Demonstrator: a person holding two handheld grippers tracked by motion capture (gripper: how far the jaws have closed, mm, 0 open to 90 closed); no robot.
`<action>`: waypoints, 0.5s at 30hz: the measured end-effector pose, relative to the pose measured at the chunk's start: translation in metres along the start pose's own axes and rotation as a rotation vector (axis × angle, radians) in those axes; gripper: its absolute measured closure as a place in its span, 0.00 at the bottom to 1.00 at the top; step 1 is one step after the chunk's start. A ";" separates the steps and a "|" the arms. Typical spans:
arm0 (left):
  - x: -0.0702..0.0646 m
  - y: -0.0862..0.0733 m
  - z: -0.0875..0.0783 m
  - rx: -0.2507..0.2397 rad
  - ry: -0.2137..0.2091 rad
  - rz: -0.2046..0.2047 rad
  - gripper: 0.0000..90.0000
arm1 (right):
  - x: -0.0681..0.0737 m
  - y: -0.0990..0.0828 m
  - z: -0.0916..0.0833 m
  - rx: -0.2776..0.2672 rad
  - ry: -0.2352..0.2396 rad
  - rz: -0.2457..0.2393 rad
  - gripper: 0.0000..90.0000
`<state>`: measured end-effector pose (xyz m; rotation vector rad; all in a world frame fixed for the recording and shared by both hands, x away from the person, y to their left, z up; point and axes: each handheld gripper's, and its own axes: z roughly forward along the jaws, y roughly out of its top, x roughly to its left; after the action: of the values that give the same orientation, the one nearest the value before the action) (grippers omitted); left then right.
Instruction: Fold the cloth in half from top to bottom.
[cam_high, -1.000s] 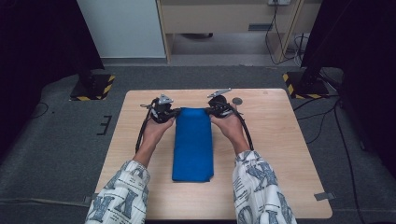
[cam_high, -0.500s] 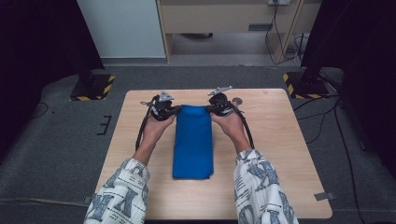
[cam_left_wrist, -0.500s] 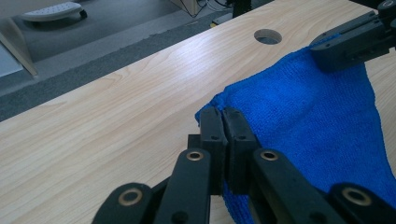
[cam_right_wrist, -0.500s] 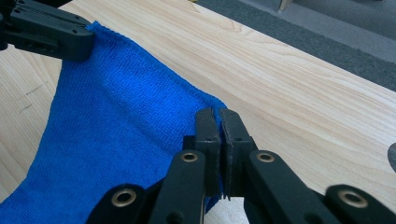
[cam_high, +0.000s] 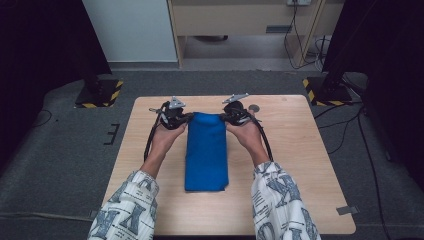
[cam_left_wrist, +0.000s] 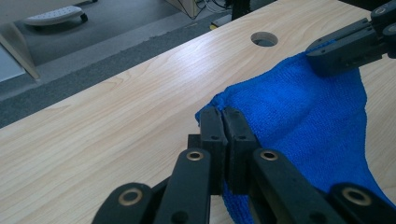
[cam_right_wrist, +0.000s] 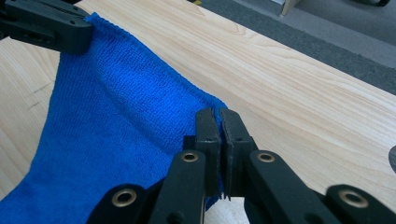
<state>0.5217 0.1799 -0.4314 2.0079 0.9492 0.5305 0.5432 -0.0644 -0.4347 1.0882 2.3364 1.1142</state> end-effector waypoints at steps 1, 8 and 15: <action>-0.001 0.000 -0.001 0.001 0.000 0.006 0.98 | 0.001 -0.002 -0.002 -0.006 0.004 -0.004 0.97; -0.008 0.001 -0.007 0.000 -0.015 0.026 0.98 | 0.007 -0.011 -0.011 -0.013 0.025 -0.015 0.97; -0.010 -0.005 -0.011 -0.007 -0.030 0.032 0.98 | 0.006 -0.015 -0.016 -0.024 0.034 -0.015 0.98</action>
<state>0.5058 0.1797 -0.4298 2.0219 0.8968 0.5195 0.5223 -0.0738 -0.4352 1.0497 2.3469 1.1618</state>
